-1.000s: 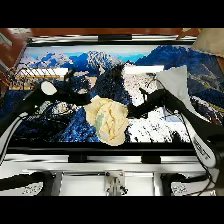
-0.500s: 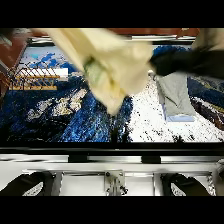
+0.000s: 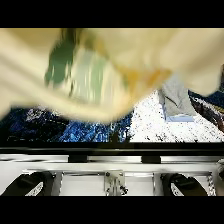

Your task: Fold the shirts.

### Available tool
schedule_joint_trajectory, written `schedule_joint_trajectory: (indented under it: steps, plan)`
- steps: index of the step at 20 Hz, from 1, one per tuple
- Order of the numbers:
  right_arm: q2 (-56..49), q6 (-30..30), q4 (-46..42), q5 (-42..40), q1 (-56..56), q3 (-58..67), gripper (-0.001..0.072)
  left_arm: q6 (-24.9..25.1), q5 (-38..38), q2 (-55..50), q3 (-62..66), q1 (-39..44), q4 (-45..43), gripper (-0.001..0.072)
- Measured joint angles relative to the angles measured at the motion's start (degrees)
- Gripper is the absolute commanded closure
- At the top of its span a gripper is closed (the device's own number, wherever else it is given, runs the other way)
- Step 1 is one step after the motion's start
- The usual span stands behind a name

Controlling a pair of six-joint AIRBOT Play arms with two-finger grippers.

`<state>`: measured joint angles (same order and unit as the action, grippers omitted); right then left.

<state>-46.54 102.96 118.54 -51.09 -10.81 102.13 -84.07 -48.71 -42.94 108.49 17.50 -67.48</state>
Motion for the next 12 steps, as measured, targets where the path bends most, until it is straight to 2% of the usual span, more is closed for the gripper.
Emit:
schedule_joint_trajectory:
  steps: [3, 6, 10, 12]
  plan:
    - [-3.23, -0.28, -0.13, -1.31, 0.00, 0.37, 0.0635, -0.39, -8.61, -1.66, -2.05, 0.00, -5.03, 0.0672]
    - [-9.62, -0.37, -0.59, -9.38, 0.02, 0.48, 0.0635, -1.18, -16.68, -3.87, -8.44, 0.00, -10.23, 0.0672]
    - [-23.56, -0.87, -0.63, -23.50, 0.02, 0.50, 0.0635, -1.92, -20.04, -7.56, -25.46, 0.00, -12.79, 0.0672]
    - [-31.98, -1.31, -0.55, -25.97, 0.00, 0.52, 0.0635, -3.10, -19.08, -10.40, -35.06, 0.00, -12.00, 0.0672]
